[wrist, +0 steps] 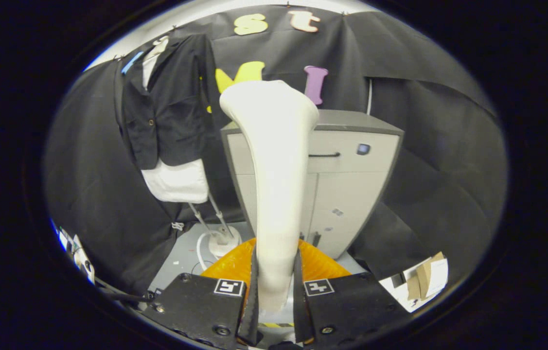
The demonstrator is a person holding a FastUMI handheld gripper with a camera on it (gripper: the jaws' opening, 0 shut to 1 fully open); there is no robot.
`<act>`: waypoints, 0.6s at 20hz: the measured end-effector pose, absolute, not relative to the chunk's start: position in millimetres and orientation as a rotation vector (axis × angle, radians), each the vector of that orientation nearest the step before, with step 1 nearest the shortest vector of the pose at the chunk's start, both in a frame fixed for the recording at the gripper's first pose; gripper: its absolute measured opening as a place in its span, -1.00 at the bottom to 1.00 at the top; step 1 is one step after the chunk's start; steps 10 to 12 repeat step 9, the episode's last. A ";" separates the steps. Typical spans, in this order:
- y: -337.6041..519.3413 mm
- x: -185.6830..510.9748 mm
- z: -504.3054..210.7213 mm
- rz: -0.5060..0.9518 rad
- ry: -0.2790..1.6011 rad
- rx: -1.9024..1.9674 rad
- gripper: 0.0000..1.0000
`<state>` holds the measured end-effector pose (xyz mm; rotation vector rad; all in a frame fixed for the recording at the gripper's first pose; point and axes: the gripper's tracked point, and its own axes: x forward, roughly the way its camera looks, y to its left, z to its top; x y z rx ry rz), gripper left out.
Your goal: Iron the clothes twice with a garment steamer, once on the left side and once on the right side.
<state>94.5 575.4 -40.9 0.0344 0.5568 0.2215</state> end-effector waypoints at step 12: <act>572.6 92.9 -43.3 0.168 0.590 0.091 -0.37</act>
